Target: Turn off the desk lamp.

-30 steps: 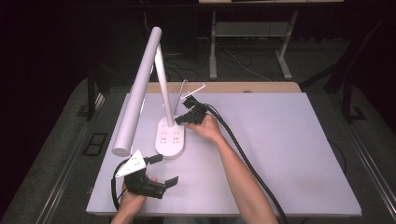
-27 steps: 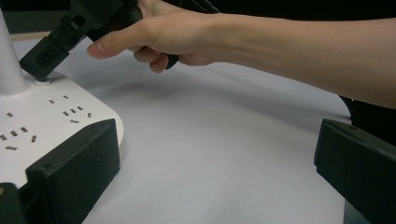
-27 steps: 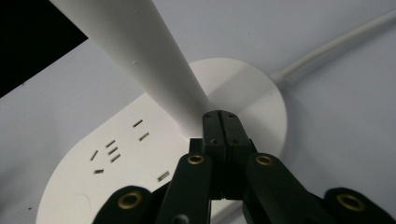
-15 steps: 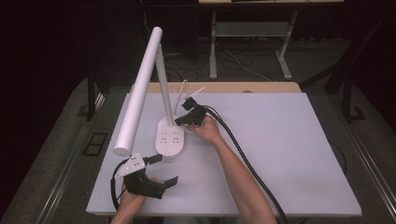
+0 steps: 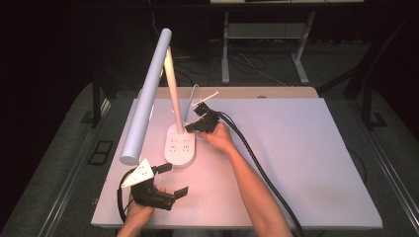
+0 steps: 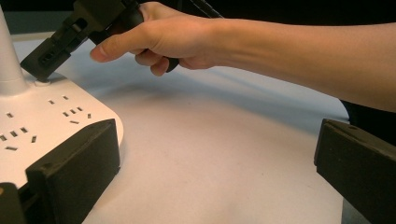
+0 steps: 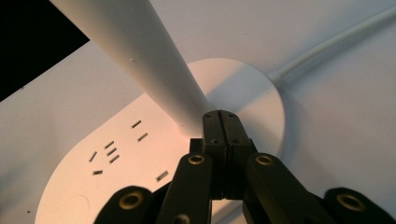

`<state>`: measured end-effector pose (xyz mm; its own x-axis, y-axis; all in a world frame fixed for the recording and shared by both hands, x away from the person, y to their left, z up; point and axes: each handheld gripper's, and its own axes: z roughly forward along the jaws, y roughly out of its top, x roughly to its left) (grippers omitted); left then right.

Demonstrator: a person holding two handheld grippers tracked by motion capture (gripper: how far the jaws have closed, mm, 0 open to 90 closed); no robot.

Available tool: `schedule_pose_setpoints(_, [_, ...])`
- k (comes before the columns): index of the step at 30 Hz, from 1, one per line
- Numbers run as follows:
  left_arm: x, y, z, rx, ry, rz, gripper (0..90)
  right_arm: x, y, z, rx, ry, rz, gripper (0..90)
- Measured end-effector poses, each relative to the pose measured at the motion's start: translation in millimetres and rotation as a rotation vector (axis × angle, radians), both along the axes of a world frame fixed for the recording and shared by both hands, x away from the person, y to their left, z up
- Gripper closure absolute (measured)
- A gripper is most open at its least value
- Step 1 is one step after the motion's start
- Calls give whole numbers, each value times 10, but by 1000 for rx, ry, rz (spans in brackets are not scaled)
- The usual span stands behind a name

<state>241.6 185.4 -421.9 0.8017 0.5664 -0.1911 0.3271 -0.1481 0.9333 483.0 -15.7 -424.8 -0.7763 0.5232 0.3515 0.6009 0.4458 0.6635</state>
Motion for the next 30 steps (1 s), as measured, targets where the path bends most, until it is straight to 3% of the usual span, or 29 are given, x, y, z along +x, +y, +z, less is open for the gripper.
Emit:
schedule_pose_setpoints(12, [8,2,-4,-1,7,-1,0,-52,54,21,-40,-39,-16,900])
schedule_pose_setpoints(30, [10,-8,-8,4,10,-3,0,-32,34,17,-17,-17,-11,900])
